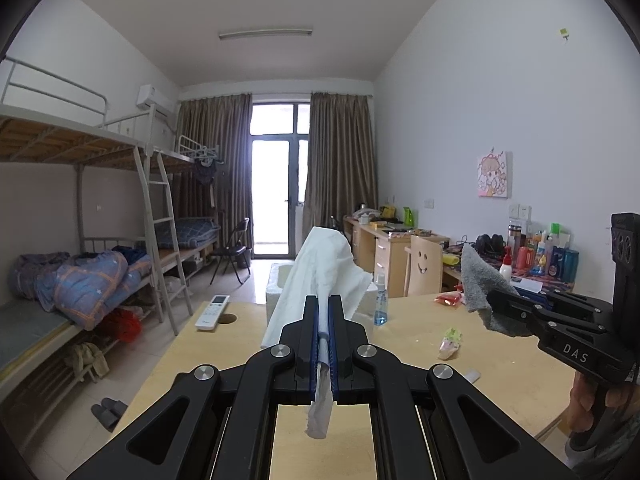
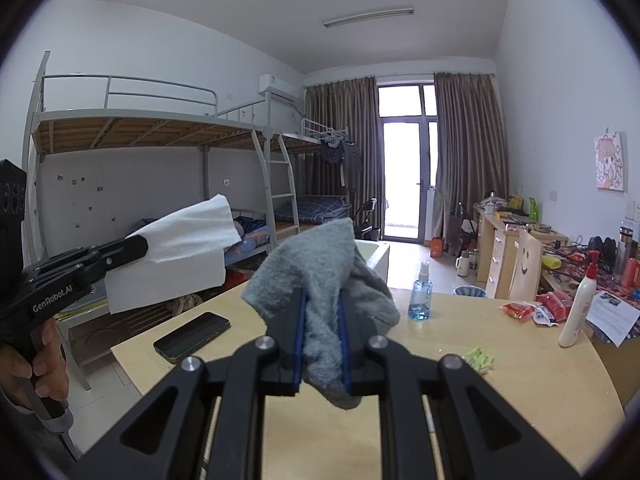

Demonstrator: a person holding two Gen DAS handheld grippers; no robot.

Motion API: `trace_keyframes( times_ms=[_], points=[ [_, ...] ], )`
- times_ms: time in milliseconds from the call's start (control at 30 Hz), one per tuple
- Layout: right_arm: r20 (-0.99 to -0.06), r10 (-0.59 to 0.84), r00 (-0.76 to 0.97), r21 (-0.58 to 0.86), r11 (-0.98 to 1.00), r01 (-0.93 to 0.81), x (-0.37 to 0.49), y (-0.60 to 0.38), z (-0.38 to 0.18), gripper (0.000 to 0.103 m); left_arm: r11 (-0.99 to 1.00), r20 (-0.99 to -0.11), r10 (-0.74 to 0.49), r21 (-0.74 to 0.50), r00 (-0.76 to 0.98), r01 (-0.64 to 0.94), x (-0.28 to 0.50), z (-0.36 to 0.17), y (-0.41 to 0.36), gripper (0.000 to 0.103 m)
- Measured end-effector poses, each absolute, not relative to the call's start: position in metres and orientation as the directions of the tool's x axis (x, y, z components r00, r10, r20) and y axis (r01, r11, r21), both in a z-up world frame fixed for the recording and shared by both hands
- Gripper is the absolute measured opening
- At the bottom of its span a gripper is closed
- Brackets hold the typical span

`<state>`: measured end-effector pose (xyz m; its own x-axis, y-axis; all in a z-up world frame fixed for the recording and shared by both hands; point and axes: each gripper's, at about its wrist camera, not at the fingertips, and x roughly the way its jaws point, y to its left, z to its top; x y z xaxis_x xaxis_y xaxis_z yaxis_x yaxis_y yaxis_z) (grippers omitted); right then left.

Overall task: Organize soft objects
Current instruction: 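Lift the white masks and grey sock and carry both over the white foam box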

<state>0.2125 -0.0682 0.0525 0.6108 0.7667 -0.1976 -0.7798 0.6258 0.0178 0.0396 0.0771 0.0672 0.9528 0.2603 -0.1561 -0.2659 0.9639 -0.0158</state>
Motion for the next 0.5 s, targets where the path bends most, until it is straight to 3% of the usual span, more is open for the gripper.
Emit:
trace_keyframes(
  times_ms=[500],
  points=[
    [-0.226,0.749,0.622,0.016,0.642,-0.767,0.226,-0.042,0.061,0.018,0.967,-0.197,0.247,-0.012,0.949,-0.254,0.085,0.071,0.101,0.004]
  ],
)
